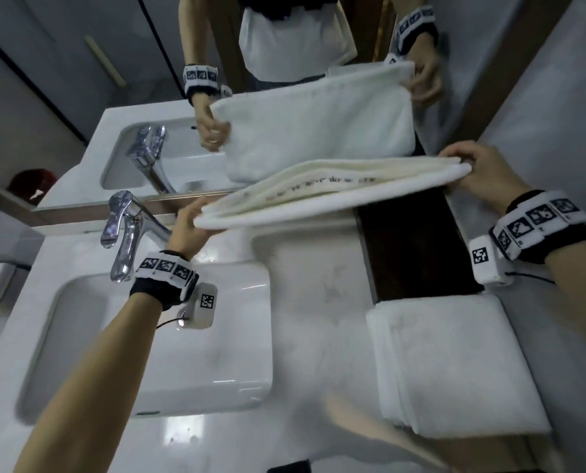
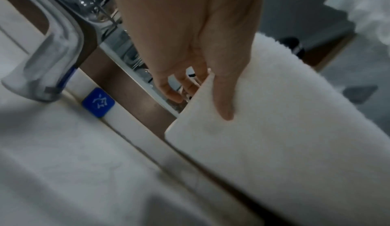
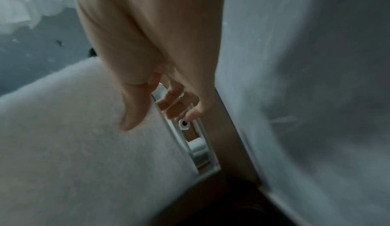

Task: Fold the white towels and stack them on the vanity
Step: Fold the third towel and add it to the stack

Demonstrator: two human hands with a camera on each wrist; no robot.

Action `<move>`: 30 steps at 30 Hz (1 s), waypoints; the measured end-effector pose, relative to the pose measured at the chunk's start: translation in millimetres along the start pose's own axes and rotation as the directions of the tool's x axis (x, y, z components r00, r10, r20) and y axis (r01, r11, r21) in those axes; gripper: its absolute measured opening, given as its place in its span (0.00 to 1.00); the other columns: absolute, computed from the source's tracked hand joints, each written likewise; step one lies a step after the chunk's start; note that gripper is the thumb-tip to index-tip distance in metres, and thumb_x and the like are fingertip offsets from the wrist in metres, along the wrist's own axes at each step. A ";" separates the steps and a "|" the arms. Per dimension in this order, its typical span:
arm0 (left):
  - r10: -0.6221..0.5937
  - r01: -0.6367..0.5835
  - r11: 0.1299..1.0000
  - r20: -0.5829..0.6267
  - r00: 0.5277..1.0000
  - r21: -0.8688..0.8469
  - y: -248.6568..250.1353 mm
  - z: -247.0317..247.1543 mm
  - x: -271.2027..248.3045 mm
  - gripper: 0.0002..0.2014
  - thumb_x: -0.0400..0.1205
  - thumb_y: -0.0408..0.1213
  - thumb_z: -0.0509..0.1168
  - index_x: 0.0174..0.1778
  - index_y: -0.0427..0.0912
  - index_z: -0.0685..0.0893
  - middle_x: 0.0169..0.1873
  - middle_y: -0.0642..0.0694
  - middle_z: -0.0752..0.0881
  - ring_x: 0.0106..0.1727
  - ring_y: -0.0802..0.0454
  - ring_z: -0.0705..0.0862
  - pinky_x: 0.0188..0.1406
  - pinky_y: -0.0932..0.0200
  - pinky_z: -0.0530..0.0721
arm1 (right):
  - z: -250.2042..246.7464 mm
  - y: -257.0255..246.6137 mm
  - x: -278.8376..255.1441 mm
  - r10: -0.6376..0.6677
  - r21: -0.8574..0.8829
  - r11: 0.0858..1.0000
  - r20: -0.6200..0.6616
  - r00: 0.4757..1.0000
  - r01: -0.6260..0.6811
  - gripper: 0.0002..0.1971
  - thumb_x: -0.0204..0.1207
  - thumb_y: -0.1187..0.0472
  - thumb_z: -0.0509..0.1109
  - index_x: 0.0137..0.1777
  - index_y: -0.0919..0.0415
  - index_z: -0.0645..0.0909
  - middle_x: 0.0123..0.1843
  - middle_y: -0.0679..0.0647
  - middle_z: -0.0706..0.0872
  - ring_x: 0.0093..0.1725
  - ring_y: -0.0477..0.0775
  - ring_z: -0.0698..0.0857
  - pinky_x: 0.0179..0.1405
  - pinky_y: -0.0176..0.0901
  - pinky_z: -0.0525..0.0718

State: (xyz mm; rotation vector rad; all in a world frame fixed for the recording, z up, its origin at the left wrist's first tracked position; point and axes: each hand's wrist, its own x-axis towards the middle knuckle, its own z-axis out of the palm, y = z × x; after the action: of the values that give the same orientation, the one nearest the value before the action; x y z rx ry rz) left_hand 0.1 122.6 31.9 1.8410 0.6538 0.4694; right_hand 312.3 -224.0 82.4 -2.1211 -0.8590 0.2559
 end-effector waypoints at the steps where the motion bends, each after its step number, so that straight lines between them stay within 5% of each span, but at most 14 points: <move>1: 0.039 -0.047 0.991 0.063 0.997 0.125 -5.9 0.0 -7.2 0.21 0.68 0.08 0.67 0.49 0.36 0.80 0.39 0.52 0.87 0.44 0.66 0.84 0.48 0.69 0.81 | 1.1 1.9 -7.5 -0.041 -0.078 0.996 0.030 0.999 0.043 0.13 0.67 0.81 0.71 0.50 0.71 0.84 0.49 0.58 0.86 0.42 0.23 0.80 0.45 0.15 0.72; 3: 0.019 -0.096 0.931 0.215 0.976 0.351 -24.4 3.1 -21.1 0.22 0.65 0.06 0.61 0.43 0.36 0.83 0.45 0.42 0.84 0.52 0.50 0.83 0.55 0.56 0.78 | 8.9 10.9 -25.4 -0.021 -0.221 0.974 0.116 0.993 0.046 0.11 0.67 0.83 0.68 0.44 0.73 0.86 0.49 0.67 0.87 0.50 0.43 0.84 0.48 0.25 0.74; 5: -0.101 -0.082 0.861 0.326 0.940 0.503 -47.3 8.6 -30.9 0.20 0.67 0.08 0.60 0.42 0.35 0.87 0.51 0.39 0.85 0.56 0.43 0.83 0.57 0.50 0.79 | 19.0 25.7 -40.2 0.169 -0.346 0.933 0.178 0.969 -0.099 0.15 0.68 0.84 0.63 0.44 0.71 0.87 0.52 0.68 0.87 0.56 0.64 0.83 0.52 0.40 0.74; 9: -0.374 0.258 0.833 0.154 0.914 0.490 -74.8 28.5 -37.5 0.08 0.80 0.28 0.65 0.55 0.31 0.81 0.52 0.35 0.86 0.52 0.42 0.83 0.52 0.53 0.80 | 35.2 47.9 -47.6 0.499 -0.389 0.829 0.189 0.846 -0.403 0.13 0.76 0.77 0.59 0.52 0.72 0.84 0.61 0.70 0.84 0.61 0.69 0.81 0.57 0.52 0.77; 12: -0.618 0.556 0.742 0.060 0.784 0.375 -76.3 52.6 -34.4 0.19 0.84 0.48 0.60 0.58 0.33 0.79 0.58 0.35 0.85 0.55 0.41 0.83 0.56 0.50 0.80 | 48.1 48.8 -41.1 0.581 -0.293 0.802 0.184 0.793 -0.521 0.20 0.82 0.60 0.63 0.53 0.83 0.79 0.60 0.80 0.80 0.56 0.75 0.82 0.55 0.60 0.82; 15: -0.728 0.692 0.682 0.121 0.675 0.237 -72.0 72.0 -32.2 0.32 0.84 0.57 0.54 0.67 0.30 0.76 0.63 0.33 0.81 0.65 0.39 0.81 0.65 0.48 0.78 | 60.9 49.5 -32.7 0.660 -0.254 0.747 0.181 0.729 -0.614 0.24 0.78 0.44 0.65 0.41 0.69 0.78 0.51 0.74 0.82 0.57 0.72 0.83 0.58 0.56 0.81; 17: -0.720 0.692 0.690 0.105 0.686 0.211 -73.2 82.8 -30.7 0.30 0.84 0.56 0.54 0.60 0.29 0.80 0.57 0.29 0.84 0.62 0.36 0.81 0.64 0.47 0.79 | 67.1 51.9 -28.3 0.713 -0.286 0.697 0.180 0.678 -0.657 0.32 0.75 0.37 0.65 0.54 0.71 0.79 0.59 0.68 0.82 0.56 0.65 0.81 0.54 0.50 0.76; 18: -0.693 0.670 0.715 0.074 0.717 0.198 -74.2 88.2 -30.0 0.25 0.84 0.53 0.56 0.50 0.31 0.82 0.45 0.33 0.85 0.54 0.37 0.82 0.55 0.50 0.81 | 69.9 52.3 -26.8 0.730 -0.287 0.679 0.171 0.661 -0.676 0.36 0.75 0.37 0.66 0.64 0.73 0.75 0.65 0.68 0.80 0.58 0.65 0.80 0.53 0.49 0.74; 19: -0.658 0.644 0.743 0.028 0.752 0.182 -74.1 92.3 -29.8 0.19 0.84 0.50 0.58 0.38 0.36 0.79 0.35 0.39 0.81 0.45 0.41 0.79 0.43 0.53 0.78 | 72.2 51.2 -25.7 0.739 -0.277 0.670 0.166 0.653 -0.688 0.39 0.75 0.38 0.67 0.69 0.75 0.71 0.68 0.68 0.78 0.62 0.66 0.79 0.55 0.49 0.74; 21: -0.572 0.572 0.809 -0.039 0.819 0.139 -72.9 95.9 -27.9 0.16 0.83 0.43 0.58 0.30 0.43 0.65 0.29 0.48 0.68 0.37 0.48 0.69 0.32 0.56 0.68 | 74.7 50.1 -23.2 0.723 -0.219 0.690 0.193 0.663 -0.690 0.37 0.75 0.43 0.70 0.70 0.75 0.71 0.69 0.67 0.79 0.66 0.68 0.79 0.62 0.52 0.77; 23: -0.478 0.485 0.870 -0.085 0.874 0.089 -72.8 93.0 -23.7 0.16 0.84 0.40 0.57 0.31 0.46 0.60 0.30 0.51 0.63 0.33 0.52 0.64 0.30 0.59 0.66 | 71.4 48.6 -19.8 0.679 -0.086 0.731 0.181 0.711 -0.677 0.29 0.75 0.48 0.71 0.66 0.73 0.76 0.66 0.67 0.82 0.64 0.67 0.82 0.66 0.55 0.79; 25: -0.430 0.443 0.892 -0.141 0.892 0.087 -71.4 87.6 -20.0 0.12 0.85 0.39 0.57 0.37 0.43 0.66 0.32 0.50 0.68 0.34 0.52 0.68 0.38 0.58 0.69 | 65.8 45.2 -19.4 0.627 -0.043 0.779 0.099 0.773 -0.626 0.23 0.75 0.51 0.72 0.60 0.71 0.80 0.61 0.67 0.85 0.60 0.67 0.84 0.62 0.54 0.81; 27: -0.457 0.473 0.870 -0.133 0.879 0.138 -69.0 85.4 -19.7 0.07 0.84 0.38 0.59 0.52 0.37 0.73 0.43 0.42 0.79 0.47 0.44 0.78 0.49 0.53 0.75 | 62.5 44.5 -21.0 0.577 -0.146 0.809 0.017 0.816 -0.569 0.23 0.74 0.53 0.73 0.58 0.73 0.81 0.60 0.69 0.85 0.59 0.69 0.83 0.63 0.58 0.80; 30: -0.483 0.509 0.795 -0.162 0.860 0.331 -69.5 87.0 -24.3 0.23 0.81 0.39 0.65 0.69 0.32 0.70 0.66 0.31 0.75 0.65 0.34 0.78 0.68 0.46 0.75 | 64.2 45.3 -25.9 0.536 -0.225 0.819 -0.028 0.844 -0.527 0.24 0.72 0.57 0.76 0.64 0.69 0.79 0.63 0.67 0.83 0.63 0.68 0.82 0.66 0.58 0.78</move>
State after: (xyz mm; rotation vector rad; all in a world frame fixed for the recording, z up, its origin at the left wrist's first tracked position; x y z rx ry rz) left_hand 18.7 63.4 -63.7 1.8966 1.3050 0.0561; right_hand 286.4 -221.2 3.8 -2.5502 -0.2960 0.5070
